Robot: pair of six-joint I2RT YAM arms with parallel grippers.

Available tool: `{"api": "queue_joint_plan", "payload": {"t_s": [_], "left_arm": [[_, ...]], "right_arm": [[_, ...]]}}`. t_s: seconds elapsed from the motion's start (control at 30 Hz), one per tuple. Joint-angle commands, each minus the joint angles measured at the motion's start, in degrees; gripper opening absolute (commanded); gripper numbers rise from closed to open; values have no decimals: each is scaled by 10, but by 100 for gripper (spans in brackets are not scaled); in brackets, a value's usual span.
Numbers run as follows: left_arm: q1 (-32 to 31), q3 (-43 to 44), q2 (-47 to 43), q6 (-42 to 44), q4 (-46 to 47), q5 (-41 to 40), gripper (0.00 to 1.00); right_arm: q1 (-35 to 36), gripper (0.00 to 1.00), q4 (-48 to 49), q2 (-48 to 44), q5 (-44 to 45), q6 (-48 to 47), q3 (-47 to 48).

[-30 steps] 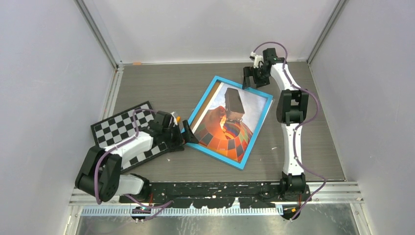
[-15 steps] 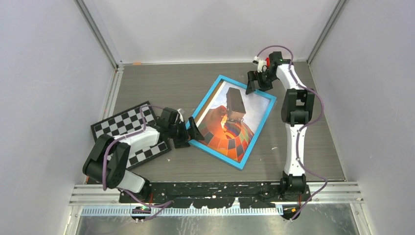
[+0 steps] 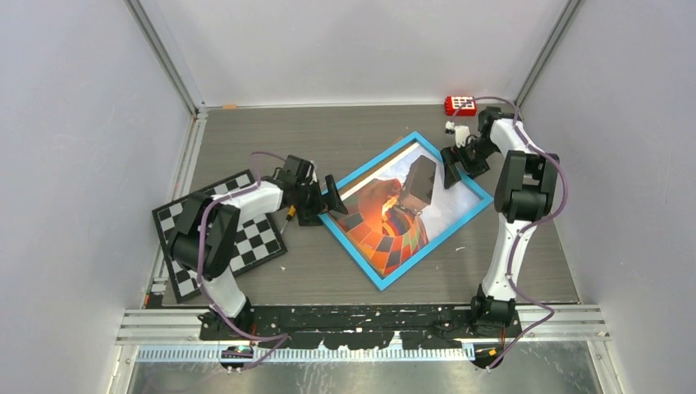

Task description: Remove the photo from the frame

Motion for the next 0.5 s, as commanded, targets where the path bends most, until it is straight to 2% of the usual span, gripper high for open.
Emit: {"api": "queue_joint_plan", "payload": {"t_s": [0.0,0.23,0.47], "left_arm": [[-7,67,73,70,28,-37,100],[-4,174,155,101,6,-37,100],[-2,291,225,170,-31,-14,100]], "right_arm": [[22,95,-162,18,-51,-19,-115],[21,95,-167,-38,-42,-56,-218],[23,96,-173,-70,-38,-76,-286]]}}
